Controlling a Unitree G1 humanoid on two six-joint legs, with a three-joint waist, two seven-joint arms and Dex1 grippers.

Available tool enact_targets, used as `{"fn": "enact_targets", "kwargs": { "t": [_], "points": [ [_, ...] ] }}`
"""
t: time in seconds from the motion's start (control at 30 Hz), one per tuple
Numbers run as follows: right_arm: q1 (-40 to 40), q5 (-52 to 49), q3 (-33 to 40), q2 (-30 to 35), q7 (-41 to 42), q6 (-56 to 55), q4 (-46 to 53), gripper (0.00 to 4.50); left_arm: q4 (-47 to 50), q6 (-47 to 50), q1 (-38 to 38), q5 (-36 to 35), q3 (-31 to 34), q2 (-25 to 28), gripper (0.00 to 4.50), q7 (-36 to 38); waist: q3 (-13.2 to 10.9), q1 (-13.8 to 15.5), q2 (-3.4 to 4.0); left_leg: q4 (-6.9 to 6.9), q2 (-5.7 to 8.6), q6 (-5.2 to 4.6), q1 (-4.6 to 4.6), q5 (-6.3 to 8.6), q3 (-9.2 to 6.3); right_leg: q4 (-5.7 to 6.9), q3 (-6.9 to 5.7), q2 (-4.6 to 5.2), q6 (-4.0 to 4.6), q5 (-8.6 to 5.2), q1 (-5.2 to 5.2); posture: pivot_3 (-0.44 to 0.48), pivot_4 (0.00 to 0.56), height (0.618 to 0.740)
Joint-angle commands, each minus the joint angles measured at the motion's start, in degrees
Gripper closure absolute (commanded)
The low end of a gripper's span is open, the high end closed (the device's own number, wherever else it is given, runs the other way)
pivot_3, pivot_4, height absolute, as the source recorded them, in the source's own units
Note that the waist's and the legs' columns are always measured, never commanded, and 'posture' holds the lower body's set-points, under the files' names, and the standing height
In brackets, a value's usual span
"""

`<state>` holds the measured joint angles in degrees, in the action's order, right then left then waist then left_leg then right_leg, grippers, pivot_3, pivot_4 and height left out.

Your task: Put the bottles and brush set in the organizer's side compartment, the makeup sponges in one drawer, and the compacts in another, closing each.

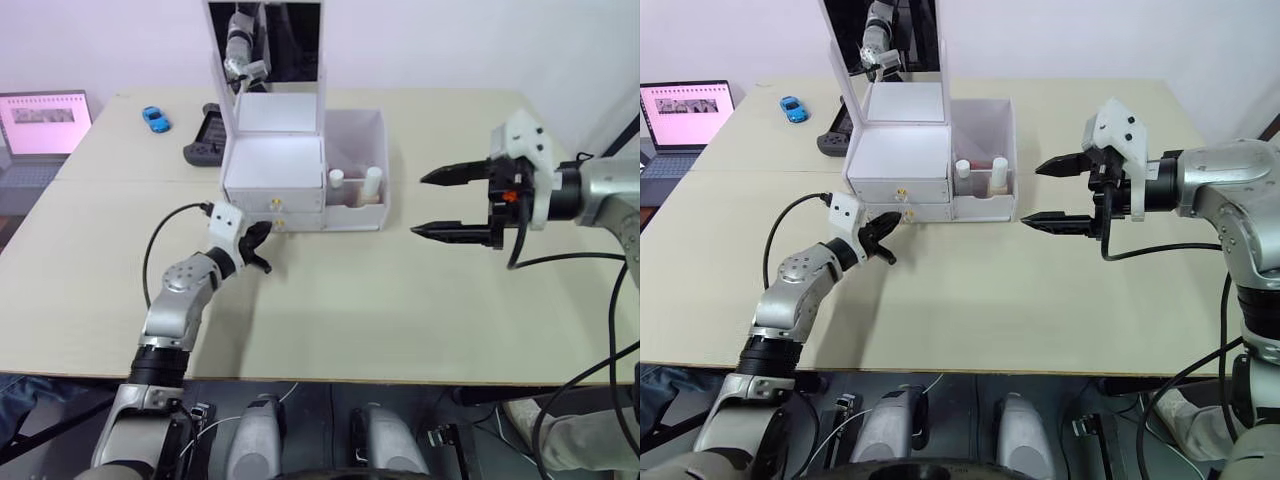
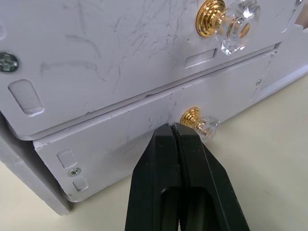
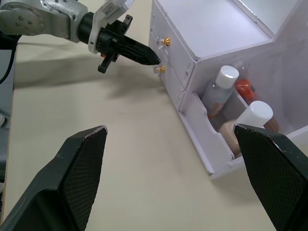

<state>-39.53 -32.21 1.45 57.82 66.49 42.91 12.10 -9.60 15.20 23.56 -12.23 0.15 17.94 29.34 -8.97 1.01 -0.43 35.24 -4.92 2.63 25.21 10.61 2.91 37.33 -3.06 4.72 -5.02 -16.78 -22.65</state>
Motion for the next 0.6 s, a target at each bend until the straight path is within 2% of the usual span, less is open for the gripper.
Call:
{"fn": "enact_targets", "kwargs": {
  "t": [0.03,0.2,0.33,0.4,0.5,0.6],
  "points": [
    [-0.21,-0.36,2.87,0.94,-0.56,-0.41,0.95,0.00,-1.65,-2.17,3.45,0.88,0.77,-0.46,4.48,-1.13,0.00,0.45,0.00,0.01,0.00,0.00,0.00,0.00,-0.01,0.01,-0.01,0.00,0.00,0.00,0.01,0.000,0.150,0.740],
    [0.68,-0.22,3.05,0.60,-1.24,-0.15,0.66,0.00,-0.90,-1.82,3.46,0.66,0.61,-0.04,4.48,0.32,0.00,1.08,0.00,0.05,0.00,0.00,0.00,0.00,0.00,0.00,0.00,0.00,-0.02,0.01,0.01,0.000,0.150,0.740],
    [1.62,-6.47,7.09,-1.57,-1.12,5.23,-2.98,0.00,5.74,2.93,-0.35,-2.04,-0.69,3.10,4.48,6.32,-0.01,1.11,-0.01,0.02,0.00,0.00,0.00,0.00,0.00,0.00,0.00,0.00,-0.02,0.01,-0.01,0.000,0.150,0.740],
    [4.69,-2.76,6.64,-1.08,0.02,-0.52,-5.12,0.00,9.39,4.92,-2.27,-3.42,1.02,4.45,4.48,6.28,0.00,1.12,-0.01,0.02,0.00,0.00,0.00,0.00,0.00,-0.01,0.00,0.00,-0.02,0.01,0.01,0.000,0.150,0.740],
    [8.21,-2.22,9.83,-3.13,-1.40,-4.01,-10.15,0.00,15.52,8.12,-6.40,-6.52,4.69,8.30,3.63,7.93,-0.01,1.10,-0.03,0.02,-0.01,0.00,-0.01,0.00,0.00,-0.03,-0.01,0.00,-0.02,0.01,0.03,0.000,0.150,0.740],
    [11.31,1.39,12.06,-4.70,-3.74,-11.99,-15.93,0.00,19.54,10.80,-10.66,-9.89,9.74,11.75,2.09,8.68,-0.01,1.02,0.00,0.01,-0.01,0.00,-0.01,0.00,0.00,0.01,0.00,0.00,-0.01,0.01,0.00,0.000,0.150,0.740]
  ]
}}
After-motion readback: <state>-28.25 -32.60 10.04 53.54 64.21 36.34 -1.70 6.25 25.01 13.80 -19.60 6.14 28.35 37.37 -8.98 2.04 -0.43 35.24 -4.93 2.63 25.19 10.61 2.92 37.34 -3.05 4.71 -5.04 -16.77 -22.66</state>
